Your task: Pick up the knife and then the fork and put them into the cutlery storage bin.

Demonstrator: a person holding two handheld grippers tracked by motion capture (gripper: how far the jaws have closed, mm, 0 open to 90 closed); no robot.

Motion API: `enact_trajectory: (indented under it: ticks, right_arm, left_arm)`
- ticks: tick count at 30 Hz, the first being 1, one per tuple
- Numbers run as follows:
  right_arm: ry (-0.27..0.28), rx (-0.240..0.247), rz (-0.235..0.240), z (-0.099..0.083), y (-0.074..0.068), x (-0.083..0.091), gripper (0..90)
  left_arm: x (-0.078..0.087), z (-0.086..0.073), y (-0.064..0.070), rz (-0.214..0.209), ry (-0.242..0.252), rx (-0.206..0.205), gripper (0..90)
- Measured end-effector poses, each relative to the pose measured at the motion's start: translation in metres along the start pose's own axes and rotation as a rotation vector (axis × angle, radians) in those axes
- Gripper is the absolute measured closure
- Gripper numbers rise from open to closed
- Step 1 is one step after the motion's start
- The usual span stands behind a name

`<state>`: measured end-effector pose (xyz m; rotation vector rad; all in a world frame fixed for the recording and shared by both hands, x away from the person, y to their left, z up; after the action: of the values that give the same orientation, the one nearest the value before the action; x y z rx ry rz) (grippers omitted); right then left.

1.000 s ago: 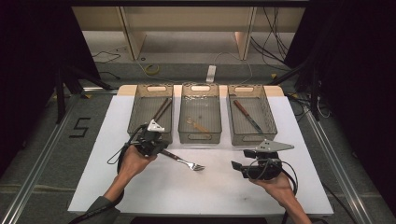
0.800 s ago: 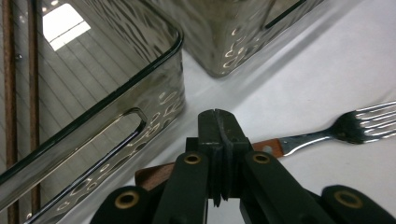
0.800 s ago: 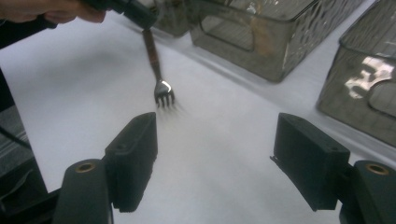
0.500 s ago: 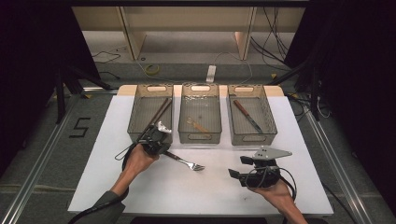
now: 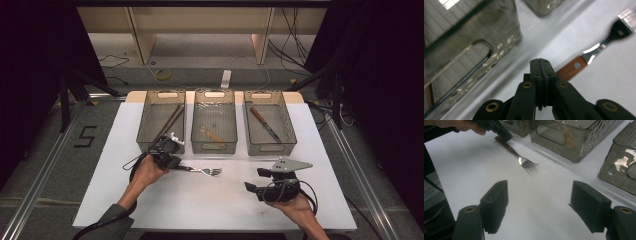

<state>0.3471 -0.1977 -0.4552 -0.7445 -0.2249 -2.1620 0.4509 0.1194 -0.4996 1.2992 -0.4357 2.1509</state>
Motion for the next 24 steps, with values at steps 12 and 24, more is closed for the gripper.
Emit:
enact_trajectory:
  ticks: [12,24]
  right_arm:
    - [-0.013,0.002,0.002,-0.001,-0.001,0.001,31.0]
    - [-0.018,0.011,-0.001,-0.002,-0.001,0.001,31.1]
  left_arm:
    - [0.009,-0.013,0.006,-0.039,-0.057,-0.005,88.9]
    - [0.018,-0.022,0.016,-0.126,-0.092,0.006,88.8]
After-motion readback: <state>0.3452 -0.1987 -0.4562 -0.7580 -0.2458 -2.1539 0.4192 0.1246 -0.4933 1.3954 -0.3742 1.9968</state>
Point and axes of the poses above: each handheld gripper's, and its own axes: x roughly backward along the jaws, z roughly out of its top, y roughly to its right, the point moved 4 cm from there along -x, roughly forward along the jaws, and after that the axes turned 4 degrees about x, right-handed, at the moved point
